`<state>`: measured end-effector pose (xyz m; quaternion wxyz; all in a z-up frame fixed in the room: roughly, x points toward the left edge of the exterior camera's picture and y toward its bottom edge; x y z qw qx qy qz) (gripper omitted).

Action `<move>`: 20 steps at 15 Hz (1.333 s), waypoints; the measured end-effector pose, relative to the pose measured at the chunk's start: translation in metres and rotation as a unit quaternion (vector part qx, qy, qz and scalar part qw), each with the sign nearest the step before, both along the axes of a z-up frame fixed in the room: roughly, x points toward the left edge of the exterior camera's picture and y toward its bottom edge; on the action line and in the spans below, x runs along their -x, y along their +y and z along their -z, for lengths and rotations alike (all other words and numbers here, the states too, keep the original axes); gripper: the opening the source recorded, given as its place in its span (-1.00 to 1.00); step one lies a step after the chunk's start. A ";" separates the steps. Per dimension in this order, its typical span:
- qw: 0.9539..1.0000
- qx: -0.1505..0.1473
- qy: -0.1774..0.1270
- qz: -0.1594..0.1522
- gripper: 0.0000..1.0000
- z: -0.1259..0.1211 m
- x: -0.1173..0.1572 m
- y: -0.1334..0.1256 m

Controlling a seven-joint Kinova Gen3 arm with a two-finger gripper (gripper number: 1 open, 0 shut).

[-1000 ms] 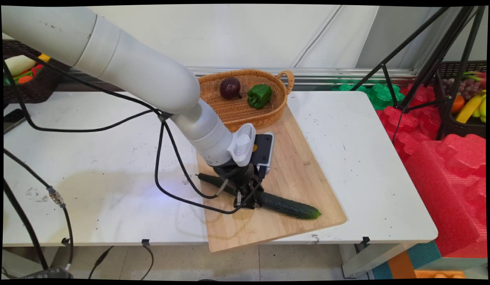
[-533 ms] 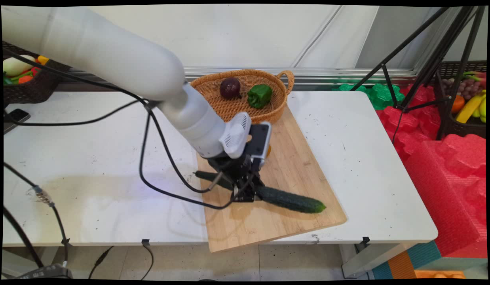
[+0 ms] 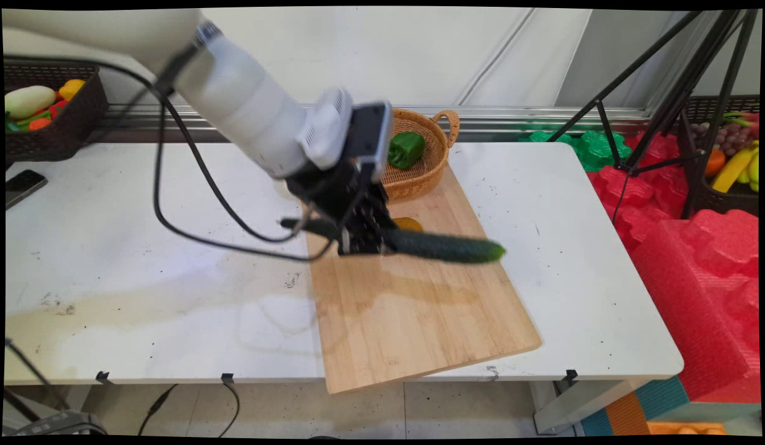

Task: Place the picked object in the vegetable basket

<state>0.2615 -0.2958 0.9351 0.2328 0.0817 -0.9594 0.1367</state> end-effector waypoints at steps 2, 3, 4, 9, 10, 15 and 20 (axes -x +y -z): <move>1.000 0.015 -0.008 -0.010 -1.00 -0.015 -0.010 -0.006; 1.000 0.021 -0.013 -0.013 -1.00 -0.020 -0.015 -0.008; 0.999 0.030 -0.020 -0.019 -1.00 -0.027 -0.021 -0.013; 0.996 0.061 -0.055 -0.039 -1.00 -0.046 -0.046 -0.040; 0.995 0.067 -0.065 -0.043 -1.00 -0.049 -0.053 -0.048; 0.988 0.090 -0.110 -0.065 -1.00 -0.052 -0.081 -0.092; 0.980 0.098 -0.154 -0.072 -1.00 -0.039 -0.100 -0.139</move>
